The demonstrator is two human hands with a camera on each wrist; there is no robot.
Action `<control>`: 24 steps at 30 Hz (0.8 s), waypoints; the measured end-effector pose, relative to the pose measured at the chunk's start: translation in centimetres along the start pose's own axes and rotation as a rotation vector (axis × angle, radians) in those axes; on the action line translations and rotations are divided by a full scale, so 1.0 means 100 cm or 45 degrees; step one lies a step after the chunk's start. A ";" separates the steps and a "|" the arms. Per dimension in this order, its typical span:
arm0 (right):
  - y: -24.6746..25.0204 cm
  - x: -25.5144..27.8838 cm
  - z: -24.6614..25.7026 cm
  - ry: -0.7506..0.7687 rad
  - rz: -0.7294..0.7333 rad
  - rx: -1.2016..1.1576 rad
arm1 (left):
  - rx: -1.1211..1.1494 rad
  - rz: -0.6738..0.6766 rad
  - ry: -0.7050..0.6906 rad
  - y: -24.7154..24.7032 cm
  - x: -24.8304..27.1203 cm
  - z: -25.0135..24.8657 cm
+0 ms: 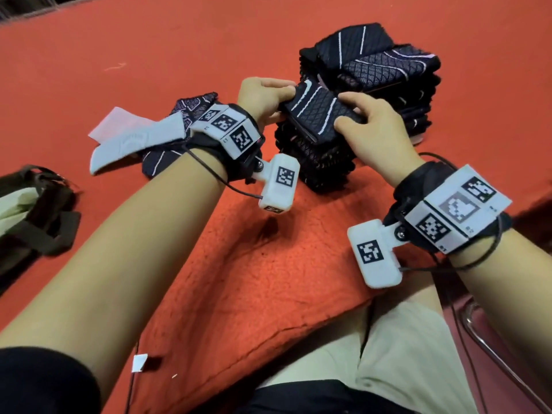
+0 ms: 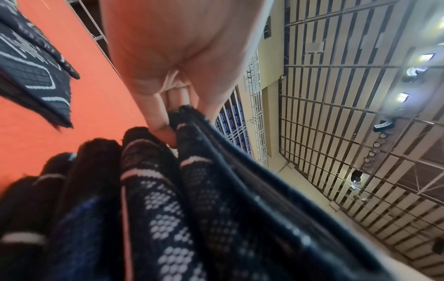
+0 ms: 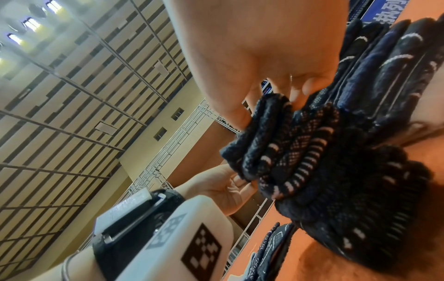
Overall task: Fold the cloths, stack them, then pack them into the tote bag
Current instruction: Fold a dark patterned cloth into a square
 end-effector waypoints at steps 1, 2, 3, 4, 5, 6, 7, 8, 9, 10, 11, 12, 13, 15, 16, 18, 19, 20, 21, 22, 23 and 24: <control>-0.001 -0.002 -0.001 -0.004 0.000 0.017 | -0.017 -0.001 -0.003 -0.001 -0.001 0.000; -0.002 -0.003 -0.001 -0.005 -0.002 0.040 | -0.036 -0.006 -0.007 -0.003 -0.002 0.000; -0.003 -0.003 -0.002 0.000 -0.006 0.072 | -0.055 -0.010 -0.014 -0.004 -0.003 0.000; -0.004 -0.004 -0.002 0.007 -0.008 0.113 | -0.078 -0.013 -0.026 -0.004 -0.005 0.000; -0.004 -0.005 -0.002 0.015 -0.003 0.153 | -0.110 -0.016 -0.044 -0.004 -0.005 0.000; -0.005 -0.004 -0.002 0.020 0.007 0.181 | -0.156 -0.021 -0.076 -0.003 -0.005 0.000; -0.006 -0.003 -0.001 0.018 0.014 0.198 | -0.223 -0.025 -0.124 -0.002 -0.006 -0.001; -0.006 -0.002 -0.001 0.017 0.018 0.210 | -0.293 -0.030 -0.180 -0.001 -0.006 -0.001; -0.007 -0.001 0.000 0.022 0.021 0.221 | -0.354 -0.034 -0.235 0.001 -0.005 -0.001; -0.009 0.000 0.002 0.036 0.031 0.233 | -0.395 -0.033 -0.281 0.003 -0.005 0.000; -0.011 0.002 0.003 0.053 0.049 0.247 | -0.419 -0.029 -0.313 0.005 -0.006 0.002; -0.014 0.002 0.004 0.071 0.074 0.267 | -0.438 -0.023 -0.332 0.007 -0.006 0.005; -0.017 0.003 0.005 0.084 0.104 0.294 | -0.454 -0.011 -0.340 0.008 -0.007 0.008; -0.022 0.003 0.004 0.086 0.168 0.348 | -0.475 0.023 -0.310 0.009 -0.011 0.018; -0.025 0.003 0.002 0.084 0.197 0.372 | -0.482 0.044 -0.271 0.008 -0.012 0.024; -0.030 0.002 -0.002 0.087 0.254 0.425 | -0.478 0.079 -0.197 0.006 -0.014 0.034; -0.032 0.002 -0.005 0.084 0.284 0.448 | -0.469 0.097 -0.179 0.005 -0.014 0.038; -0.034 0.001 -0.008 0.068 0.312 0.458 | -0.465 0.115 -0.167 0.003 -0.015 0.040; -0.035 0.001 -0.011 0.042 0.336 0.457 | -0.467 0.129 -0.160 0.002 -0.015 0.042; -0.036 0.001 -0.014 0.019 0.354 0.449 | -0.471 0.136 -0.151 0.001 -0.015 0.044; -0.036 0.001 -0.015 0.005 0.367 0.443 | -0.466 0.136 -0.146 0.000 -0.015 0.045; -0.037 0.002 -0.016 -0.004 0.378 0.441 | -0.466 0.125 -0.143 0.000 -0.015 0.047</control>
Point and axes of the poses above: each hand's wrist, its own x-axis away from the middle knuckle, its own y-axis out of the back of the hand, z = x × y, the point moved 6 cm from there along -x, towards the middle knuckle, and after that the axes turned 8 degrees about -y, right-handed, at the moved point
